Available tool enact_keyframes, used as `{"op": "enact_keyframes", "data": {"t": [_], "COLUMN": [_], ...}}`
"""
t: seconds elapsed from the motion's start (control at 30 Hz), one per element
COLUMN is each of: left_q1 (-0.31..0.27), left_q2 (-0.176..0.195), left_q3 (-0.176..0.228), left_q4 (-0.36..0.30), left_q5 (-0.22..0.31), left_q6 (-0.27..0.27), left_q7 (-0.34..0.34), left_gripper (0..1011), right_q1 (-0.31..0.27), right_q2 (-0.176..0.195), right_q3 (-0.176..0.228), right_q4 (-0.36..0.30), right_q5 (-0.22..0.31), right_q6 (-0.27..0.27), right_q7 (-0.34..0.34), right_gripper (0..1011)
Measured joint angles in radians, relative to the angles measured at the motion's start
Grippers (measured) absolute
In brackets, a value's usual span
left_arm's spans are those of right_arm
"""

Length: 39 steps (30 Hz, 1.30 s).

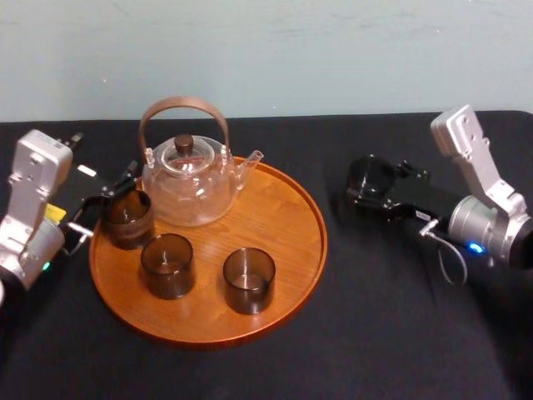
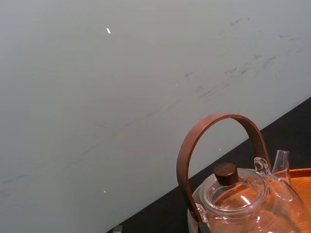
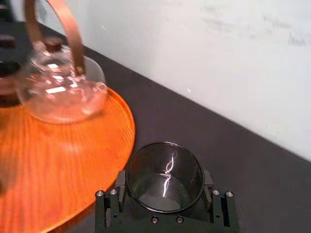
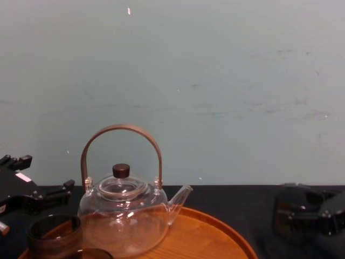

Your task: Pick up the glass from the table and place it on the tray.

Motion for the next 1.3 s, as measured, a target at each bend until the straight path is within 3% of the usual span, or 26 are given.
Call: {"op": "enact_keyframes", "data": {"t": [0.17,0.4,0.8,1.3], "left_q1": [0.000,0.000,0.000,0.000], "left_q2": [0.000,0.000,0.000,0.000], "left_q3": [0.000,0.000,0.000,0.000], "left_q4": [0.000,0.000,0.000,0.000], "left_q5": [0.000,0.000,0.000,0.000], "left_q6": [0.000,0.000,0.000,0.000], "left_q7": [0.000,0.000,0.000,0.000], "left_gripper": [1001,1001,1001,1001], "right_q1": [0.015,0.055,0.151,0.193], "right_q2": [0.017,0.012,-0.051,-0.100], "right_q3": [-0.017,-0.057,-0.165,-0.230], "right_q4": [-0.030,-0.023,0.082,0.205], "right_q5": [0.014,0.016,0.007,0.003], "right_q6": [-0.023,-0.048,-0.108,-0.145], "right_q7": [0.042,0.074,0.138,0.164], "right_gripper": [908,908,908,908]}}
